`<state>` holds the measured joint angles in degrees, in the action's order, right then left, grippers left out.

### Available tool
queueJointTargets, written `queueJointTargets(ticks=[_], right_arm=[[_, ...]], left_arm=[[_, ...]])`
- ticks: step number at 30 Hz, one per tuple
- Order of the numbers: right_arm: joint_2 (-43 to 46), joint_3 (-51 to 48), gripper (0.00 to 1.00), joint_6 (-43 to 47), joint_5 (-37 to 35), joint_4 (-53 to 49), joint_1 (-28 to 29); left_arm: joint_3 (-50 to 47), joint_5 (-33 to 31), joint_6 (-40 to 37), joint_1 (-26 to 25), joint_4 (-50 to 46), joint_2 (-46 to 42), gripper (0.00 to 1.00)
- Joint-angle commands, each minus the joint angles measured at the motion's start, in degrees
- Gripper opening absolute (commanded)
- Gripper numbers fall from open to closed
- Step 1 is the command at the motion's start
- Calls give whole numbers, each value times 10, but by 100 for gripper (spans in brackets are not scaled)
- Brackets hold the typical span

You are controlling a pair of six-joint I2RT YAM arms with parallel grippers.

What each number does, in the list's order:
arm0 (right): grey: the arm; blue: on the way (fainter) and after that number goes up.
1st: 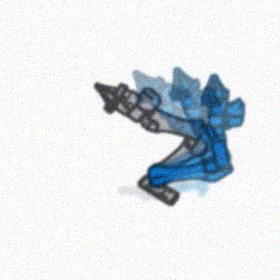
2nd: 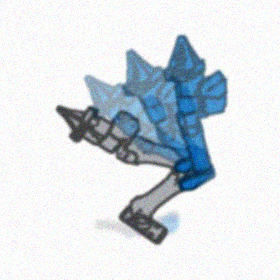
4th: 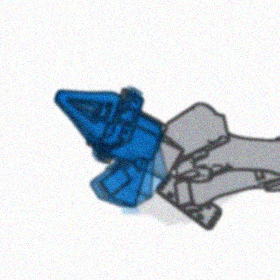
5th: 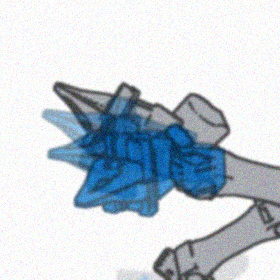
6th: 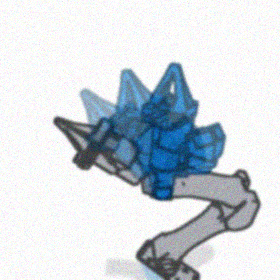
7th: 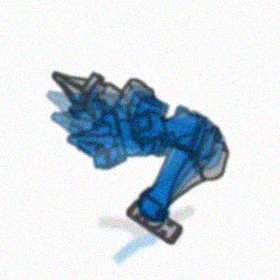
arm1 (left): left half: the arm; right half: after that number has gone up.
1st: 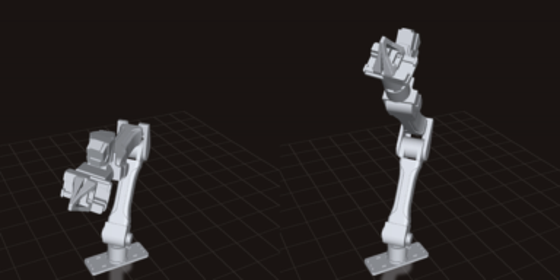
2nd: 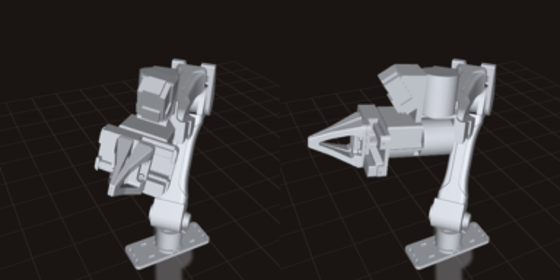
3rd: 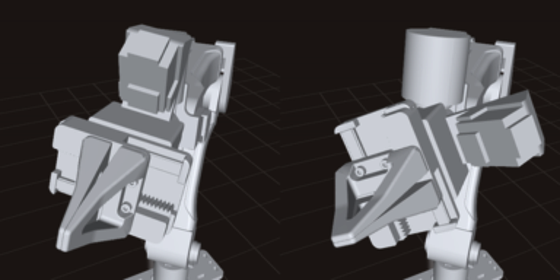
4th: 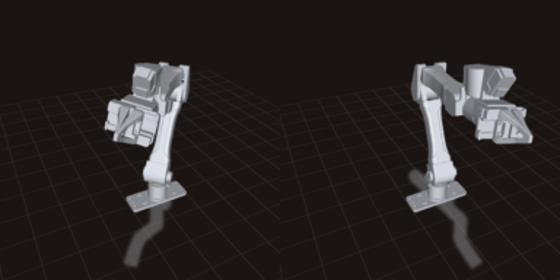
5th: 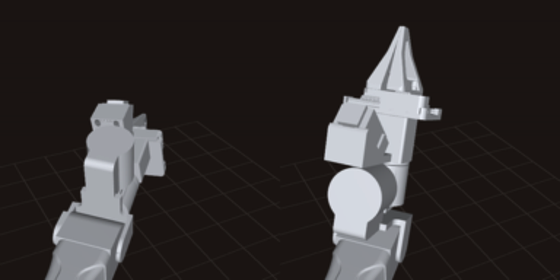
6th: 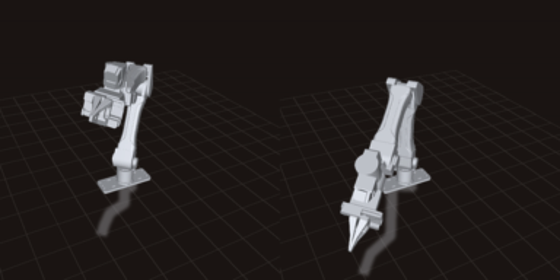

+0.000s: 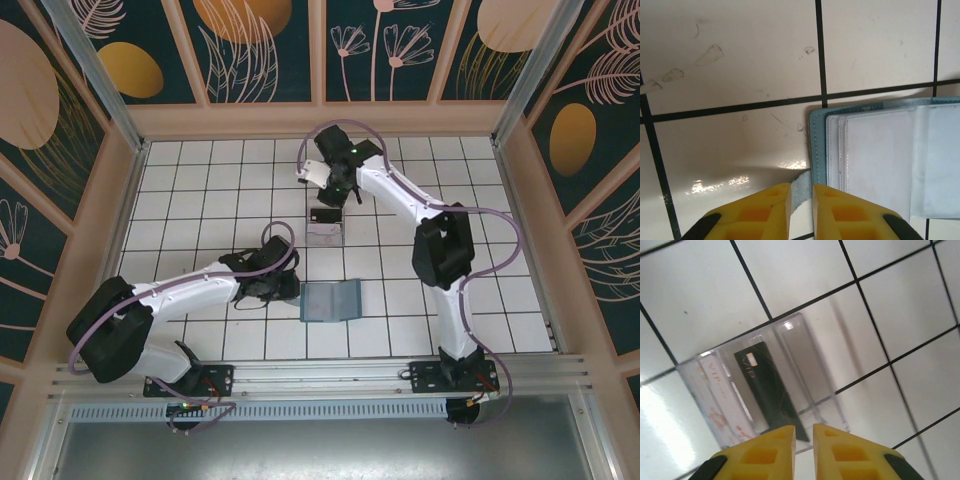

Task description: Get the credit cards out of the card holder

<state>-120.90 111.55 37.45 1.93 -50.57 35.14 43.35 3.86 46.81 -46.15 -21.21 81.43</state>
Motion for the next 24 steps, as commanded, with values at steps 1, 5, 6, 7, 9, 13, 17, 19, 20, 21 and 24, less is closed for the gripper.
queueJointTargets(ticks=[1, 5, 6, 7, 9, 13, 17, 19, 20, 21, 24], right_arm=[[66, -81, 16, -165, 32, 65, 5], [121, -168, 12, -329, 34, 123, 5], [131, -187, 12, -367, 35, 129, 5], [140, -202, 10, -397, 32, 134, 7], [165, -241, 8, -467, 25, 149, 15], [210, -311, 8, -574, 46, 177, 32], [258, -375, 10, -658, 74, 203, 46], [286, -407, 13, -690, 90, 223, 55], [297, -422, 14, -708, 97, 232, 59], [307, -436, 16, -723, 105, 238, 63], [332, -468, 19, -755, 125, 256, 76]], left_arm=[[13, -17, 0, 10, 4, -3, 19], [11, -15, 0, 28, 22, -3, 19], [12, -12, 0, 34, 28, -2, 19], [11, -10, -1, 38, 33, -1, 19], [13, -7, -3, 48, 44, 1, 19], [22, -2, -9, 59, 55, 5, 20], [37, 2, -16, 73, 58, 17, 20], [41, 6, -17, 79, 61, 22, 20], [42, 9, -17, 82, 65, 24, 20], [43, 11, -17, 84, 68, 25, 20], [44, 24, -16, 92, 78, 28, 20]])
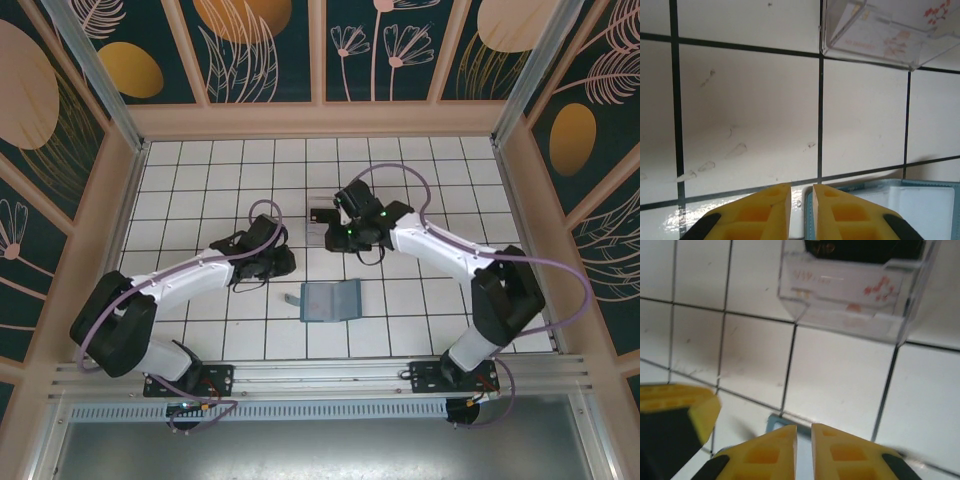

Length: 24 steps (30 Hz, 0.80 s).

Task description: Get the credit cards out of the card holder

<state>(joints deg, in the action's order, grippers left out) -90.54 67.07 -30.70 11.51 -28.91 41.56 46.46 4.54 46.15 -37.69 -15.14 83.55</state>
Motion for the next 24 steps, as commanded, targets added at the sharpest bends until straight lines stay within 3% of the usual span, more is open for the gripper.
queueJointTargets(ticks=[1, 9, 17, 24], right_arm=[[33, -31, 20, -80, 32, 42, 16], [40, -88, 27, -125, 71, 78, 61], [3, -111, 31, -160, 100, 127, 93], [-43, -108, 39, -173, 101, 148, 116]], left_arm=[[13, 23, -9, 10, 19, 7, 20], [11, 26, -25, 34, -2, -8, 20], [-26, 34, -47, 97, -30, -61, 20], [-48, 37, -50, 117, -44, -101, 21]])
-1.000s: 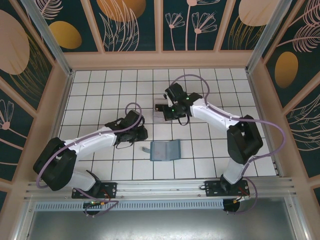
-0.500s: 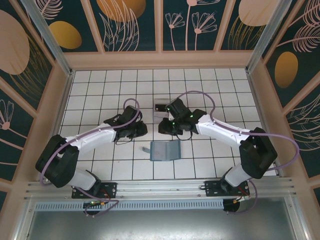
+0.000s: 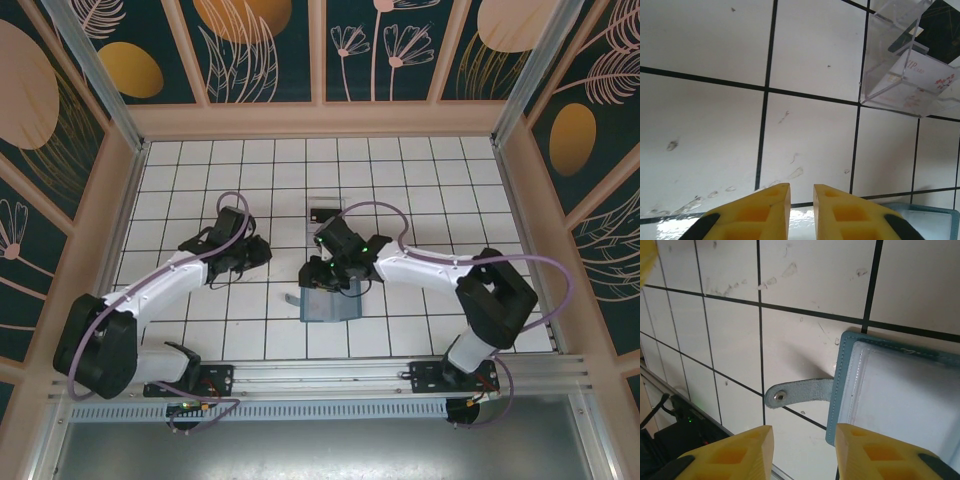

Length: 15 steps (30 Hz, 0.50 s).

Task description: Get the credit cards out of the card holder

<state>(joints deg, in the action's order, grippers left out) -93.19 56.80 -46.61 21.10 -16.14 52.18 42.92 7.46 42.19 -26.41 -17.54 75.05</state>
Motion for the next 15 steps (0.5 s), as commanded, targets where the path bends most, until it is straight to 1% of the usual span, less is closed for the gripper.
queueJointTargets(ticks=[1, 7, 15], right_arm=[[-23, -3, 40, -17, 6, 23, 13], [-49, 7, 43, -19, 4, 28, 26], [-74, 11, 44, -11, 6, 19, 27]], left_arm=[[-15, 11, -9, 4, -20, -20, 21], [-24, 13, -7, 4, -16, -26, 21], [-24, 9, -5, 4, -14, -26, 21]])
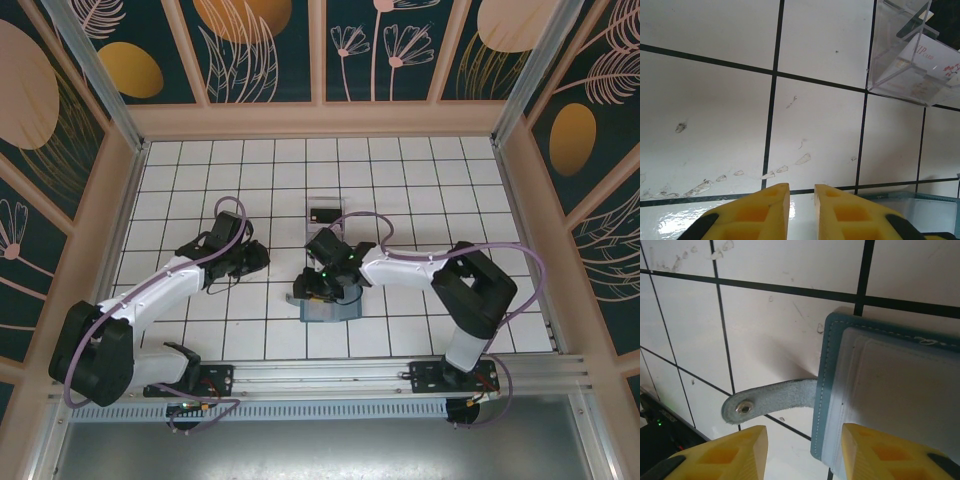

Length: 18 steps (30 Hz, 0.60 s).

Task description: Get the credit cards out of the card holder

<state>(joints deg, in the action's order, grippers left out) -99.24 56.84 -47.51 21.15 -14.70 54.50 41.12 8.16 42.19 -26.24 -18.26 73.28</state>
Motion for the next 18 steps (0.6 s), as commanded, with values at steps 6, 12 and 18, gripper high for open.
queueJointTargets(ticks=[6, 12, 18], right_arm=[[-22, 12, 44, -2, 1, 1, 8], [-25, 15, 44, 1, -14, -20, 10], [-29, 32, 44, 5, -51, -66, 18]], left_arm=[[-10, -1, -4, 2, -6, -8, 21], [-11, -2, -5, 2, -5, -9, 21], [-8, -2, -8, 2, -5, -6, 21]])
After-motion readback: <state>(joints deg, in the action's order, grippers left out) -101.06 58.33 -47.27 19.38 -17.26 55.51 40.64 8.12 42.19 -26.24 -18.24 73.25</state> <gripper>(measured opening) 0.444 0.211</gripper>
